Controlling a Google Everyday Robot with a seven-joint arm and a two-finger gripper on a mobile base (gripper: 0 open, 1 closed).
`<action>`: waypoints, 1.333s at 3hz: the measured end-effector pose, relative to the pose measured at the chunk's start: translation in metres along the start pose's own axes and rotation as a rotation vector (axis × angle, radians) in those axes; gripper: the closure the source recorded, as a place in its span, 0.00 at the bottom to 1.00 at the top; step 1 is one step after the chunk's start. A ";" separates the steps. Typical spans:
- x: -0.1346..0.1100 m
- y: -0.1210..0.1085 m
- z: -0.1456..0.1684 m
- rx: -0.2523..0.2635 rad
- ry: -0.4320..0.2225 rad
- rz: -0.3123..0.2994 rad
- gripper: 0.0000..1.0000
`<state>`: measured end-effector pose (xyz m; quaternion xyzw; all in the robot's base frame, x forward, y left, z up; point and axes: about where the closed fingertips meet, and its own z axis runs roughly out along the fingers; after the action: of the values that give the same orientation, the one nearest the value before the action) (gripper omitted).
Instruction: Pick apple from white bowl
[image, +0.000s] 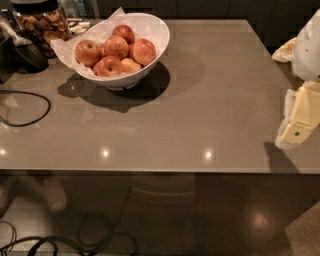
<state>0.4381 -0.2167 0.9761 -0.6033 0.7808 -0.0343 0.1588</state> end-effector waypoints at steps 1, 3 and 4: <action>0.000 0.000 0.000 0.000 0.000 0.000 0.00; -0.024 -0.054 0.009 -0.027 0.094 0.007 0.00; -0.057 -0.100 0.012 0.009 0.086 -0.039 0.00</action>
Offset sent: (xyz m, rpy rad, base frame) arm 0.0495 0.0019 0.0064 -0.1658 0.1065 -0.1098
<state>0.5478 -0.1877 1.0007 -0.6158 0.7746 -0.0669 0.1272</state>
